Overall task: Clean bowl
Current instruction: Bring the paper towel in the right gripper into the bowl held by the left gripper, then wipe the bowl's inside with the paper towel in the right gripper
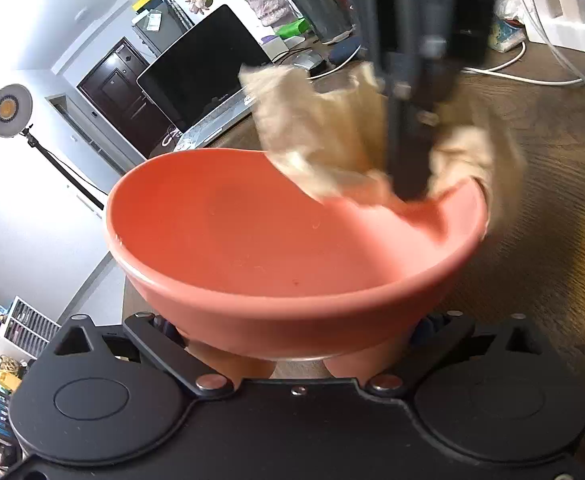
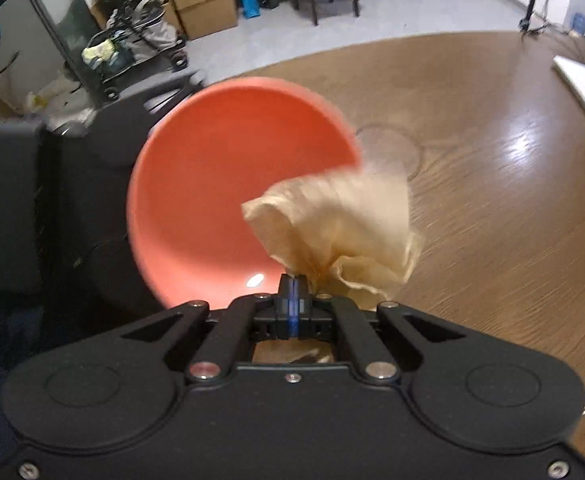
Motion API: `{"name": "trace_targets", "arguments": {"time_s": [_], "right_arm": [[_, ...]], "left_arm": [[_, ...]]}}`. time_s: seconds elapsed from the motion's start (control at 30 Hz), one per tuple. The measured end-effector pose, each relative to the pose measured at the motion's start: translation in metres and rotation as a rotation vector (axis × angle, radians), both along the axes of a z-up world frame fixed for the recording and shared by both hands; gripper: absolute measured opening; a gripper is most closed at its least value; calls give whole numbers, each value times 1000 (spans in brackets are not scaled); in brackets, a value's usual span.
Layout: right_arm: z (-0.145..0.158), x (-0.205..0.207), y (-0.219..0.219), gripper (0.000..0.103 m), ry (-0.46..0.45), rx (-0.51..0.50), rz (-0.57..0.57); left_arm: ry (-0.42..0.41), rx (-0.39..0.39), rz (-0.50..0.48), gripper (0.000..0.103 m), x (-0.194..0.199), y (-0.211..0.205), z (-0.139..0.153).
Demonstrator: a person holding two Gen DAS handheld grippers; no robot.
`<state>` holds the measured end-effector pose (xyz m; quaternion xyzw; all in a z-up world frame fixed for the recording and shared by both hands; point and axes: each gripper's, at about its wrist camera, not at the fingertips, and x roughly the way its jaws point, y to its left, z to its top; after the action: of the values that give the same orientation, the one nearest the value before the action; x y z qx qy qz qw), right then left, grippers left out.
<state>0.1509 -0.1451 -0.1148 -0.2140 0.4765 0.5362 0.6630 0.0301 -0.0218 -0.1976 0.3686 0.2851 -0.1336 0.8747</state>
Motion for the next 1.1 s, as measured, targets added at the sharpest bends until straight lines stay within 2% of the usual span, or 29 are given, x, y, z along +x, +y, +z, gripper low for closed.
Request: {"name": "trace_targets", "arguments": {"time_s": [0.17,0.23,0.43,0.63,0.87,1.1], "right_arm": [[7,-12,9,0,110,85,15],[13,-11,19,0,116,129,28],[35,10,46,0,26,189,46],[47,47,46,0,-68,173,9],[13,67,21,0,-40,89,-91],[-13,41,-5,0,13,47,-100]], "left_arm": [[-4,12,-17,99,2,-2,-1],[-7,14,-19,99,2,-4,-1],[-15,23,-28,99,0,-4,-3],[-16,15,-26,99,-1,-1,-2],[-13,-3,-20,99,3,-3,-2],[28,-60,4,98,7,6,1]]}}
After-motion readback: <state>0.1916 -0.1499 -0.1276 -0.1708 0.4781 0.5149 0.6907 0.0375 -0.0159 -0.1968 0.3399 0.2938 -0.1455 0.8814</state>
